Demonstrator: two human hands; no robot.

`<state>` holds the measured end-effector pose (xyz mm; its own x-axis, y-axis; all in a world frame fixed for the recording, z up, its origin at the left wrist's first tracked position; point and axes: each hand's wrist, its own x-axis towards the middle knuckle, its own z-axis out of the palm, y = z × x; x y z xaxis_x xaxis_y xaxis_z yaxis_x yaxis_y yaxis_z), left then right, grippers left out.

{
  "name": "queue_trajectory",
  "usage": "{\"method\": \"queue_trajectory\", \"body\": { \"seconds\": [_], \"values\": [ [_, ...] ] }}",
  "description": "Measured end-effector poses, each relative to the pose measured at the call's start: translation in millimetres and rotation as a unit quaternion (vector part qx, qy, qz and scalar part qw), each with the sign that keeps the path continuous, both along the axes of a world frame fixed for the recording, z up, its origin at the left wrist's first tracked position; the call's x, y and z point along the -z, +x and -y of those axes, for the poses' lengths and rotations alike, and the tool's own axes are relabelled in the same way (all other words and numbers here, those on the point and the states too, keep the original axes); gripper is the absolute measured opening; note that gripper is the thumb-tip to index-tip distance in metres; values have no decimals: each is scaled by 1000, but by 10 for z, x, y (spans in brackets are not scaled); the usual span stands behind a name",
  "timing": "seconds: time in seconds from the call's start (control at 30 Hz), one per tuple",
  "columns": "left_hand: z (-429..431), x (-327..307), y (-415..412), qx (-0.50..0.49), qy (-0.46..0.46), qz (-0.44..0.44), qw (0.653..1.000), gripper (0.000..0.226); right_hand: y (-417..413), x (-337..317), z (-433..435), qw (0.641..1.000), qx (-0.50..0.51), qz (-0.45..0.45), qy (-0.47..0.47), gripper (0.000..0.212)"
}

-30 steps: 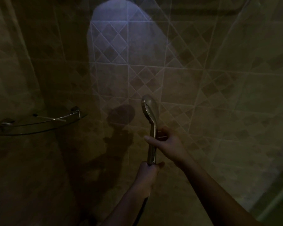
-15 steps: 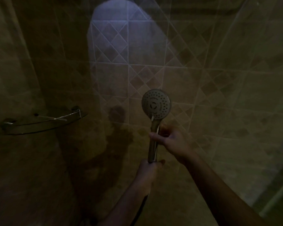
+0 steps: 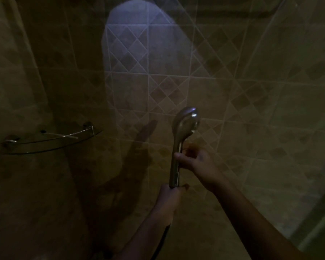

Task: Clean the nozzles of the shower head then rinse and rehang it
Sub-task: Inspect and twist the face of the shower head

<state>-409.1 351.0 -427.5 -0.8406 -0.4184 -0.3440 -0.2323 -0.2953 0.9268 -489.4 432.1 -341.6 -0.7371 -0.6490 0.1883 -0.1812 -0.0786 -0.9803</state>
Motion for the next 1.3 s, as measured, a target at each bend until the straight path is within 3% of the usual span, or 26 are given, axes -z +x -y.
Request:
{"method": "queue_trajectory", "body": {
  "seconds": [0.07, 0.13, 0.27, 0.33, 0.43, 0.5, 0.63, 0.73, 0.87, 1.03, 1.13, 1.3],
  "values": [
    [-17, 16, 1, 7, -7, 3, 1000, 47, 10, 12, 0, 998, -19, 61, -22, 13],
    [-27, 23, 7, 14, -9, 7, 1000, 35, 24, 30, 2, 998, -6, 63, -20, 13],
    [-51, -49, 67, 16, -9, 7, 1000, 9, 48, 34, 28, 992, 83, -68, 60, 36],
    [-66, -104, 113, 13, -8, 1, 1000, 5, 19, 9, 27, 989, 102, -82, 70, 30],
    [-67, -93, 99, 12, -8, 11, 1000, 7, -33, -38, -24, 998, 26, -36, 49, 11],
    [-70, -54, 53, 5, -2, 25, 1000, 25, -32, -72, -58, 998, -8, -15, 52, 17],
    [-101, -93, 42, 9, -3, 23, 1000, 49, 45, -114, 16, 991, 48, -98, 75, 31],
    [-82, -116, 63, -3, -2, 24, 1000, 42, 39, -150, -18, 991, 55, -90, 86, 26],
    [-87, -106, 91, 15, 9, 18, 1000, 46, -6, -96, -106, 999, -34, 18, 38, 38],
    [-55, -59, 55, 11, 2, 12, 1000, 31, 25, -69, -75, 998, 8, -27, 53, 23],
    [-27, 15, -1, 15, 15, 13, 1000, 36, 35, -78, -70, 996, 46, -66, 46, 21],
    [-19, 99, -3, 9, 8, 9, 1000, 44, -23, -14, -99, 998, -52, 26, -21, 14]
  ]
}}
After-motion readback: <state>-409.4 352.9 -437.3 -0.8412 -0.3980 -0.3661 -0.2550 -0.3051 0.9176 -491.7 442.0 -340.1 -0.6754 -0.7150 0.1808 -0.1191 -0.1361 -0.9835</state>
